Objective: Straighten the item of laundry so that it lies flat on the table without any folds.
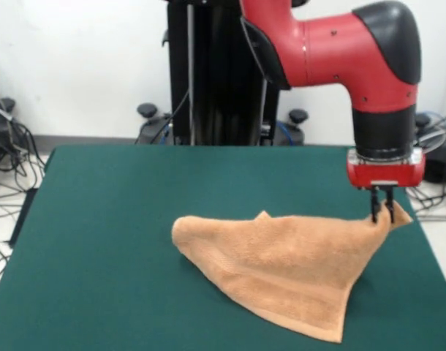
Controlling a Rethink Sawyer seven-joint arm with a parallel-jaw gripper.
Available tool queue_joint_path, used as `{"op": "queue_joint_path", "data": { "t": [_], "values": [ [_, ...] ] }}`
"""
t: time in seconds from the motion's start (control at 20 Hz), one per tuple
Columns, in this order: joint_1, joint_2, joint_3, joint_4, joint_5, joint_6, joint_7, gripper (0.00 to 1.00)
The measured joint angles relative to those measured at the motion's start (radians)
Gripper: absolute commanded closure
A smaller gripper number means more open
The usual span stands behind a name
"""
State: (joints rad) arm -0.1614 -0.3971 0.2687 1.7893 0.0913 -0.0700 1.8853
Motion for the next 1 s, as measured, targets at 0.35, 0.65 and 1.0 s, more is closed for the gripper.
{"op": "queue_joint_path", "data": {
  "t": [0.35,0.65,1.0],
  "values": [
    [-0.019,0.036,0.062,0.0,0.0,-0.046,0.0,1.0],
    [0.023,0.048,0.023,-0.01,0.036,-0.045,0.0,1.0],
    [0.391,0.164,-0.336,-0.123,0.292,0.11,0.0,1.0]
  ]
}}
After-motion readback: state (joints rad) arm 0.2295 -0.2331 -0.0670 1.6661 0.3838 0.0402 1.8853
